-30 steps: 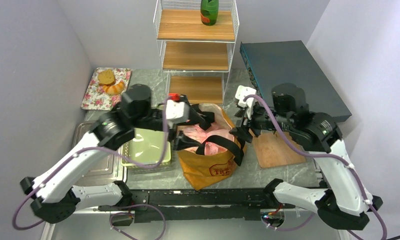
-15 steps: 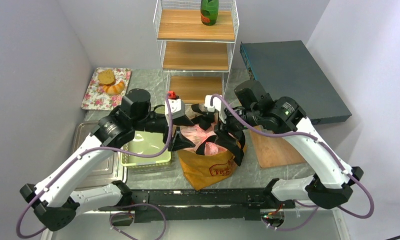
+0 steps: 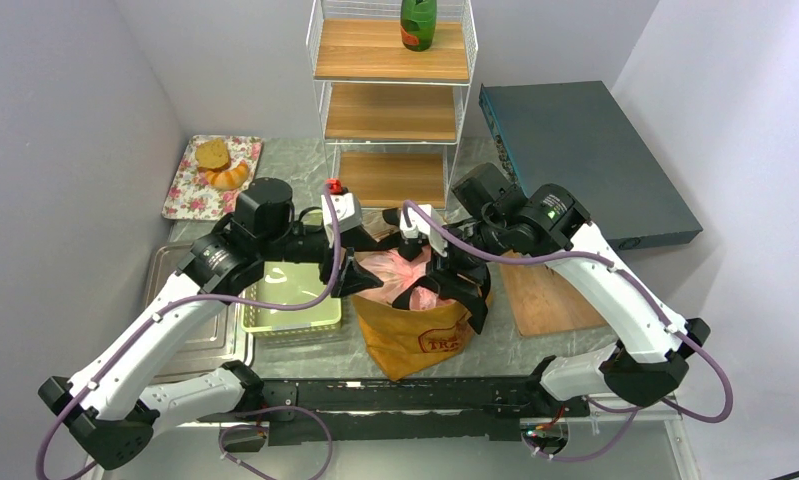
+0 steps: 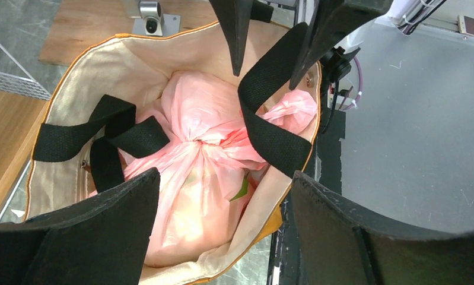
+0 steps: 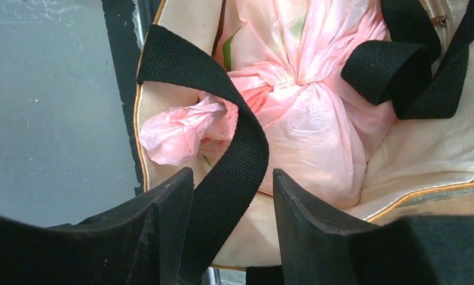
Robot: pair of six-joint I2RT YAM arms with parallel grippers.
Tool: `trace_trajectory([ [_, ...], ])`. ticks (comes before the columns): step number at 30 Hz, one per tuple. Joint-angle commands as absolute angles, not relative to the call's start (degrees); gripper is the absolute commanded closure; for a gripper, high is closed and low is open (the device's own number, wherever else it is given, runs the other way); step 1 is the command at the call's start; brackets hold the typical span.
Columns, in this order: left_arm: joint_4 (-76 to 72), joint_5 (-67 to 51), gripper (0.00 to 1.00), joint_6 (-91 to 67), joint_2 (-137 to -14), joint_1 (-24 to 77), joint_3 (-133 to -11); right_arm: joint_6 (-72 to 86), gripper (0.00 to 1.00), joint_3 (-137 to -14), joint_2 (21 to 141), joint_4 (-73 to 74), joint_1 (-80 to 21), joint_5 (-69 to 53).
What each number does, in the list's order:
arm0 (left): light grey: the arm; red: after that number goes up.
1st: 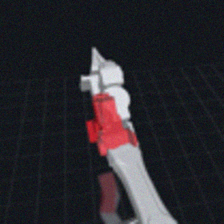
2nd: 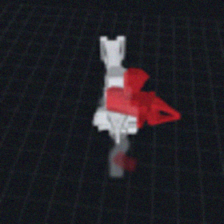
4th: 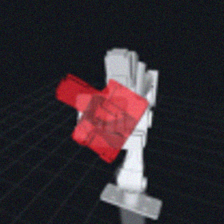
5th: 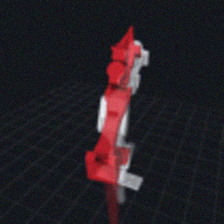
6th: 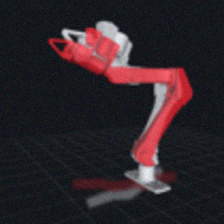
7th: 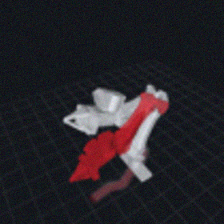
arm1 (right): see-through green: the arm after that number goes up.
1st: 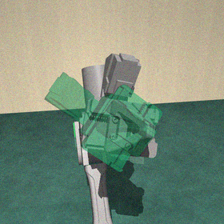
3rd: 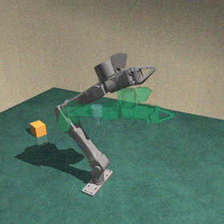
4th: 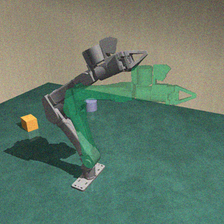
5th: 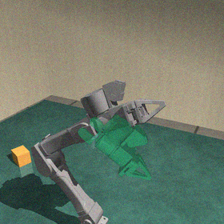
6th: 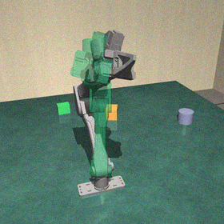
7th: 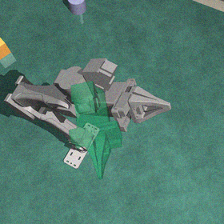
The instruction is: Untie the knot of the grocery bags and take out the mixed food
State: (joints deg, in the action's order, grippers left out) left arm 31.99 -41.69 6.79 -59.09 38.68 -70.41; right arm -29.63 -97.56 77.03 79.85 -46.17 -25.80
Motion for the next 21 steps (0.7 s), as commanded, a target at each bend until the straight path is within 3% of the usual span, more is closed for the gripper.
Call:
trace_trajectory([
  [1,30.25,-41.06,0.17,6.73,-58.81,38.23,-70.55,-30.77,0.5,-99.84,77.11,81.99,-46.49,-24.1],
  [3,30.33,-40.28,0.15,6.98,-59.1,38.19,-70.68,-30.58,0.53,-99.77,77.18,82.27,-46.48,-23.48],
  [6,30.14,-40.03,0.13,7.2,-59.37,38.1,-70.7,-28.86,0.23,-99.46,77.01,81.24,-46.46,-20.41],
  [8,29.69,-40.46,0.12,6.8,-59.5,38.05,-70.6,-28.9,0.16,-99.43,76.5,80.53,-46.43,-19.87],
  [13,29.54,-40.46,0.12,6.83,-60.06,38.05,-71.0,-29.99,0.42,-100.22,77.49,82.83,-46.48,-21.1],
  [16,29.75,-40.3,0.12,7.09,-60.32,38.04,-71.27,-31.17,0.9,-101.81,78.33,85.45,-46.46,-23.41],
  [17,29.76,-40.3,0.12,7.17,-60.37,37.99,-71.33,-31.27,1.0,-102.54,78.27,85.65,-46.37,-23.83],
  [21,29.53,-40.14,0.13,7.12,-60.43,37.89,-71.04,-29.83,1.0,-105.02,73.5,79.64,-46.53,-23.85],
])
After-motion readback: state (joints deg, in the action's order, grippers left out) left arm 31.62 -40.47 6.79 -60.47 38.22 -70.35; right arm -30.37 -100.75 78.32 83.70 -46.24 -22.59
